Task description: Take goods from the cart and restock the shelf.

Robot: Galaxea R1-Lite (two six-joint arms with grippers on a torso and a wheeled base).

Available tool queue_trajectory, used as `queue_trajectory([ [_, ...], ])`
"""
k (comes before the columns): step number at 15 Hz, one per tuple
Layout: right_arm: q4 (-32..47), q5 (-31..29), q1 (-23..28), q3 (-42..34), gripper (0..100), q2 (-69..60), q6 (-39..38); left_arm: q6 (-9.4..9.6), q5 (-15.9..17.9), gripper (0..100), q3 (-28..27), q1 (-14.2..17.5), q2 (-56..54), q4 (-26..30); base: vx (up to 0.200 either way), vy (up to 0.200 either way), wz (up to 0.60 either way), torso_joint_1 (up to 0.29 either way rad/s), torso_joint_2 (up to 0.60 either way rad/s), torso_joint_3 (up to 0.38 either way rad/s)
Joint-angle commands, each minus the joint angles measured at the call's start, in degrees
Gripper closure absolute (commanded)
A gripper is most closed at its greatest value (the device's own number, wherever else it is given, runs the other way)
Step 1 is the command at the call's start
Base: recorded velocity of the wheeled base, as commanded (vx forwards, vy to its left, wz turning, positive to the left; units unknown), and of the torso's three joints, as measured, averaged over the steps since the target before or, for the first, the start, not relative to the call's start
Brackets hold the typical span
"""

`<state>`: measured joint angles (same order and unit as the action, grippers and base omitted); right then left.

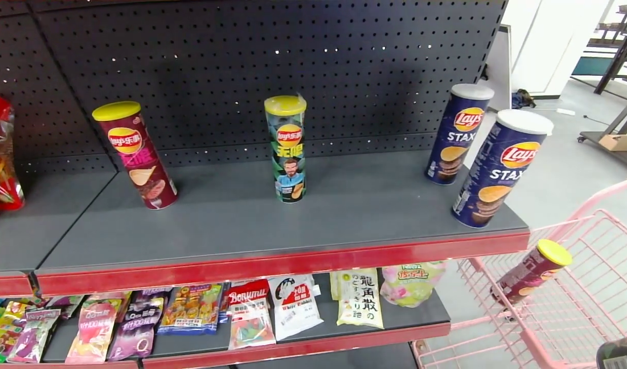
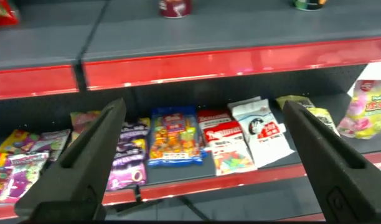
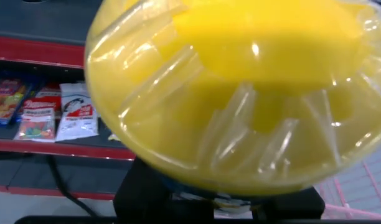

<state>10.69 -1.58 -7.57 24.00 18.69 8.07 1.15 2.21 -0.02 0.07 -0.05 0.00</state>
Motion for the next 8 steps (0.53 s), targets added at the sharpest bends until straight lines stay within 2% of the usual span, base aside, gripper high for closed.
queue_trajectory([
  [1, 0.03, 0.27, -0.25, -0.01, 100, 0.03, 0.02, 0.00, -0.01, 0, 0.02, 0.01, 0.05, 0.00, 0.000, 0.000, 0.00, 0.000, 0.00, 0.000],
  [6, 0.03, 0.27, -0.25, -1.15, 100, -0.49, 0.02, 0.08, 0.08, 0, -0.06, 0.01, 0.05, -0.09, 0.000, 0.000, 0.00, 0.000, 0.00, 0.000],
  [8, 0.03, 0.27, -0.34, -1.15, 100, -0.41, 0.10, 0.08, 0.08, 0, 0.02, 0.01, 0.05, -0.09, 0.200, 0.000, 0.00, 0.005, 0.00, 0.000],
])
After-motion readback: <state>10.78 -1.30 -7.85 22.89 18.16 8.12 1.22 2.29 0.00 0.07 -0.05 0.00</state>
